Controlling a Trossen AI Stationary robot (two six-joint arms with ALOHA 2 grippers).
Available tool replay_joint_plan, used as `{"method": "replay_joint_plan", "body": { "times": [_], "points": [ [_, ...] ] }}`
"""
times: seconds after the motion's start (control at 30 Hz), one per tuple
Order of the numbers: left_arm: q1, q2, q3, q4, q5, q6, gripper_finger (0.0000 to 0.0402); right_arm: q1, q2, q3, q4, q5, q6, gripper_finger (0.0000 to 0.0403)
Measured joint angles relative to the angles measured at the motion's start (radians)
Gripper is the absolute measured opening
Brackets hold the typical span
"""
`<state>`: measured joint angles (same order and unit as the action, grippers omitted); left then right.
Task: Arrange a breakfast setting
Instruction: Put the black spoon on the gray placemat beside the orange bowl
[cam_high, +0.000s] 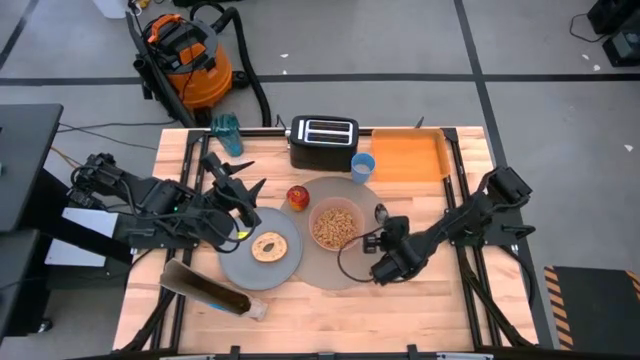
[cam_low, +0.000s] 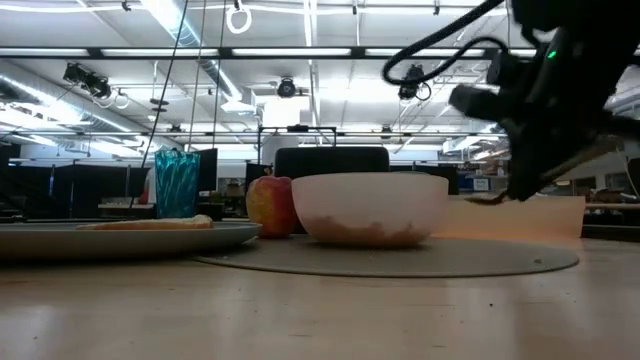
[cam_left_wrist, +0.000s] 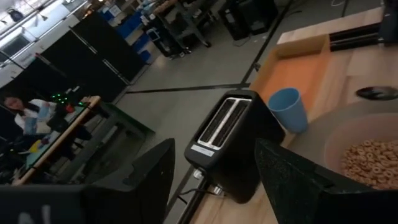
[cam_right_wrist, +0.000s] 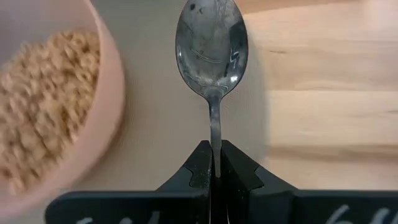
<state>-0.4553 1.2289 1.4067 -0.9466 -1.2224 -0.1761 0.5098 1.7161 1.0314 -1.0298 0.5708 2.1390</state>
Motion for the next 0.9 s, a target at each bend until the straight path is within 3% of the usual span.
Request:
{"method": "replay_joint_plan", "body": {
  "times": [0.27,0.9],
  "points": [
    [0.000,0.000,0.000,0.000,0.007,0.001,0.0231,-0.130,0.000,-0.140,0.265,0.102,-0.101,0.0023],
    [0.000,0.000,0.000,0.014,0.017,-0.023,0.0231,-0.289,0.000,-0.164,0.375,-0.045,-0.313,0.0031]
  ]
}}
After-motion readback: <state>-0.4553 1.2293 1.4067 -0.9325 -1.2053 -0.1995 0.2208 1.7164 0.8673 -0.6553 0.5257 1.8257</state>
